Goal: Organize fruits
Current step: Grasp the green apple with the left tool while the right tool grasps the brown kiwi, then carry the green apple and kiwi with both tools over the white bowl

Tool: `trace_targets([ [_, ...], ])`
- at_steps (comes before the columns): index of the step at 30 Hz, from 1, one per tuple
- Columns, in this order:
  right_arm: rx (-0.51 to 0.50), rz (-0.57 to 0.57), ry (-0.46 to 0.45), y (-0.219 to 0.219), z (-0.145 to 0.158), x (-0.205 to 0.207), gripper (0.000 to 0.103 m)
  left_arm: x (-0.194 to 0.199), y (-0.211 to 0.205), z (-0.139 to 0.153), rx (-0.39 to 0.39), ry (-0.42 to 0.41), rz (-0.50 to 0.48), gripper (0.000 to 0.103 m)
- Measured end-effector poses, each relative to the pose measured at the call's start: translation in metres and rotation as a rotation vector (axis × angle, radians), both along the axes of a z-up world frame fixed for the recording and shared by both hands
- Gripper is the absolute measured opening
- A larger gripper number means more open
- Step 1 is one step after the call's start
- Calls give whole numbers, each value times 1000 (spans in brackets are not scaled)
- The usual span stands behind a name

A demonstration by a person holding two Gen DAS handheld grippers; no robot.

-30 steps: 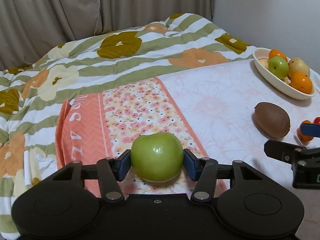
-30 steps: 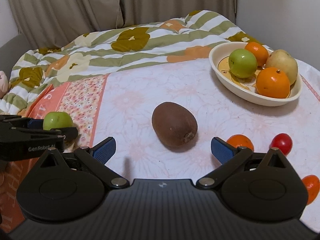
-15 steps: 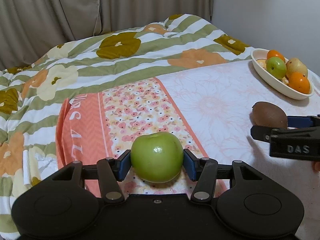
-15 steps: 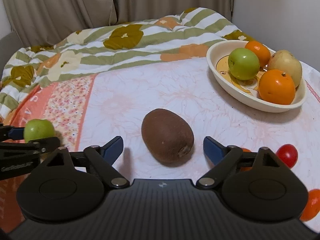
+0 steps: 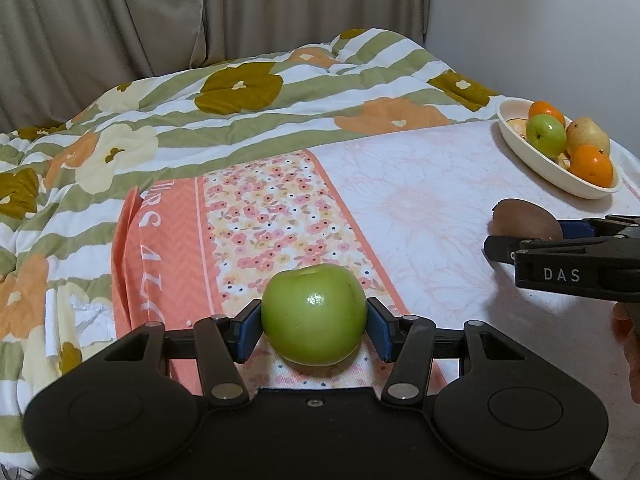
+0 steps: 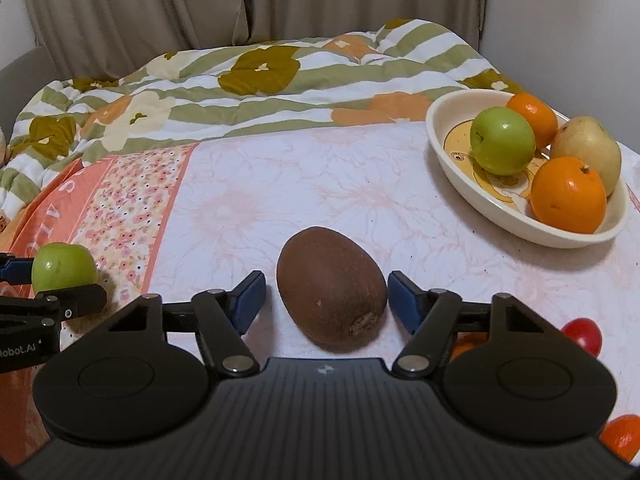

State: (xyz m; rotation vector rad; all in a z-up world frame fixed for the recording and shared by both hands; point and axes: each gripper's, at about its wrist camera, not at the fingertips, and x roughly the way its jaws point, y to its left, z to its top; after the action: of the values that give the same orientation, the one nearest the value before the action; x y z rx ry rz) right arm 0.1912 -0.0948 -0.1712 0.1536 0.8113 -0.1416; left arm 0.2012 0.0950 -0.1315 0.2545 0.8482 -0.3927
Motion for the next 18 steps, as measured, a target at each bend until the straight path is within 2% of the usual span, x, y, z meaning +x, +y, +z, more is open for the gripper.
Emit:
trace_targets([
  [2,-7,9,0,-1,0,1,73,-1,0,1,0,1,7,59],
  [5,-19,24,-1,-2,0,1,70,-4,-1,2,0,1,18,59],
  [18,22,46,-18,-22,18,-15,68,-22,-15,19,-12,-9,54,59],
])
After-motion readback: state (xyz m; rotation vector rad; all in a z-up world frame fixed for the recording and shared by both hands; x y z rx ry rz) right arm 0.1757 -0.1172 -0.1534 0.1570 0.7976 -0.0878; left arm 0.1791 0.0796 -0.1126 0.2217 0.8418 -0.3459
